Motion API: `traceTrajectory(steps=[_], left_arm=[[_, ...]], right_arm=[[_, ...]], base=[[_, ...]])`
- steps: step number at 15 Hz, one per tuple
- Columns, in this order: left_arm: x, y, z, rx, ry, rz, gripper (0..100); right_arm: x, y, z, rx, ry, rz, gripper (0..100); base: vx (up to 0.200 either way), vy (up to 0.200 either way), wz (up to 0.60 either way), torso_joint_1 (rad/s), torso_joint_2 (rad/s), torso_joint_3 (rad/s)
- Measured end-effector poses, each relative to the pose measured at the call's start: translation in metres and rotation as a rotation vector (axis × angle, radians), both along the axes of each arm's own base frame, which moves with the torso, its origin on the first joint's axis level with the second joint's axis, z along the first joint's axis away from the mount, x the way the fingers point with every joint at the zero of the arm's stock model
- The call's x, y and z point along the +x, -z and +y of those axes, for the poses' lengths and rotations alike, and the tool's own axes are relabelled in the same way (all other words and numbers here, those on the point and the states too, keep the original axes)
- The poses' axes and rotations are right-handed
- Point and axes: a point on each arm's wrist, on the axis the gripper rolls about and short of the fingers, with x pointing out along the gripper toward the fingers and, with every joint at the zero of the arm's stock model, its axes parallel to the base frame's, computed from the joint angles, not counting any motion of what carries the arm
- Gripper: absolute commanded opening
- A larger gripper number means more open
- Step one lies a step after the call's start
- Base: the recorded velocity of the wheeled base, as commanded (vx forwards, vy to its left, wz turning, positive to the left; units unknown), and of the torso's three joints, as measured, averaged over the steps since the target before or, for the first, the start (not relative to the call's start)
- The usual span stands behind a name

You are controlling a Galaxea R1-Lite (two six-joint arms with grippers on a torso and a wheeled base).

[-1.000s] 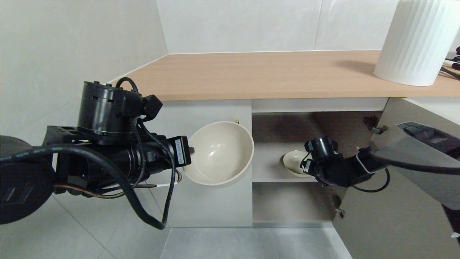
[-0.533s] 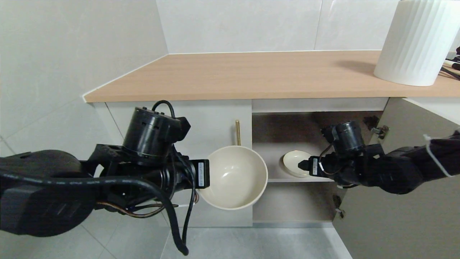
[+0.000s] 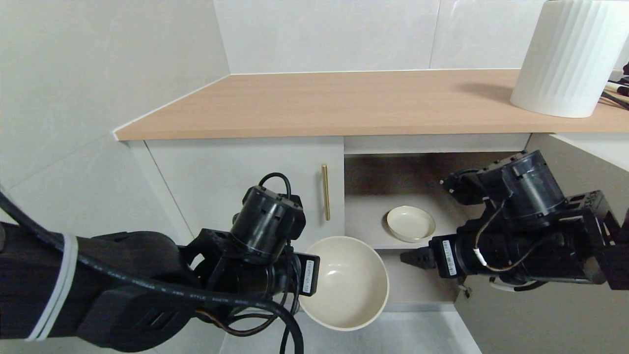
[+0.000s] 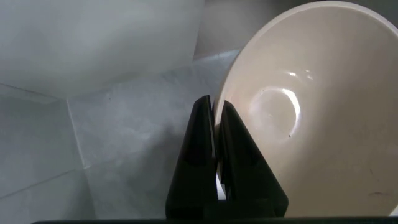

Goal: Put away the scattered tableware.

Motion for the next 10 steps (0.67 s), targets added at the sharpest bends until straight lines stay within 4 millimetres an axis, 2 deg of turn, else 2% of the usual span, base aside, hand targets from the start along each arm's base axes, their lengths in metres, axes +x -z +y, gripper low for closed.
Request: traceTrajectory(steps=[4,9,10], left_arm=[[-0.007,0.002,-0.008,0.018,0.018,-0.006,0],[-0.01,0.003,-0.011,0.018,0.028,-0.005,0],[-0.01,0.003,-0.011,0.018,0.029,-0.005,0]], right_arm=[[-0.01,0.016,0.022,-0.03,-0.074,0.044,100],[-0.004,0.036,0.041,-0.035,-0.078,0.085,100],[-0.003,0.038,0.042,-0.035,-0.078,0.085,0]], base=[[0.0,0.0,0.0,0.0,0.0,0.0],[0.0,0.0,0.0,0.0,0.0,0.0],[0.0,0.0,0.0,0.0,0.0,0.0]])
